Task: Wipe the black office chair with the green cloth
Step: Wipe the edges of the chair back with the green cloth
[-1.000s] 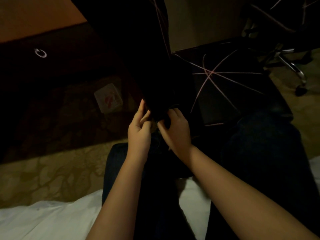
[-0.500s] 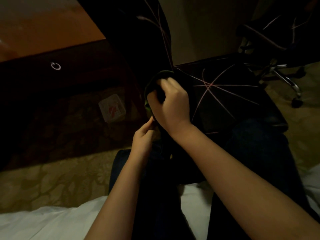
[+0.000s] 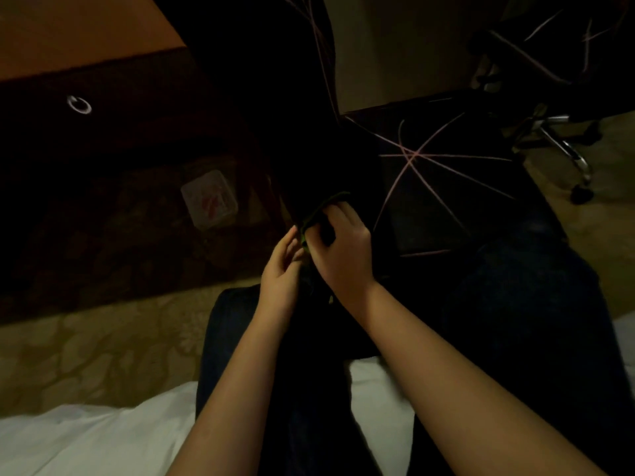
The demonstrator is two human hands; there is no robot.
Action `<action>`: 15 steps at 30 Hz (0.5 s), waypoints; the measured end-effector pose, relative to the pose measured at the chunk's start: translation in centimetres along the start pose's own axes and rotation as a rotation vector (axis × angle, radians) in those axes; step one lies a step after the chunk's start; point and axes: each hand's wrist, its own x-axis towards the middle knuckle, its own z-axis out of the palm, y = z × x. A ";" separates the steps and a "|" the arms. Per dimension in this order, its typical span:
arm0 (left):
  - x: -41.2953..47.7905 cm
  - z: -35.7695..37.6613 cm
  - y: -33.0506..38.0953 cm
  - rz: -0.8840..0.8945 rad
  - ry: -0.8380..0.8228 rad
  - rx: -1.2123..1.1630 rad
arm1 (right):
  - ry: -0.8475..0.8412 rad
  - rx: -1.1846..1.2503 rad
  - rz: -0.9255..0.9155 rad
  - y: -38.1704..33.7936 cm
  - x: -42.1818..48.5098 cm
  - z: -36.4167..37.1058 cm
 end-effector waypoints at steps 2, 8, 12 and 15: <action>0.2 -0.1 -0.5 -0.011 -0.018 -0.003 | -0.028 -0.029 0.093 2.5 -1.5 1.2; 1.0 -0.8 -1.9 -0.044 -0.031 -0.012 | -0.128 0.026 0.495 7.7 -5.5 4.5; 1.5 -1.0 -2.3 -0.055 -0.007 0.012 | -0.102 0.036 0.536 7.9 -5.1 5.2; 1.9 -1.2 -2.4 -0.060 0.008 0.026 | -0.110 0.021 0.526 7.9 -4.9 5.1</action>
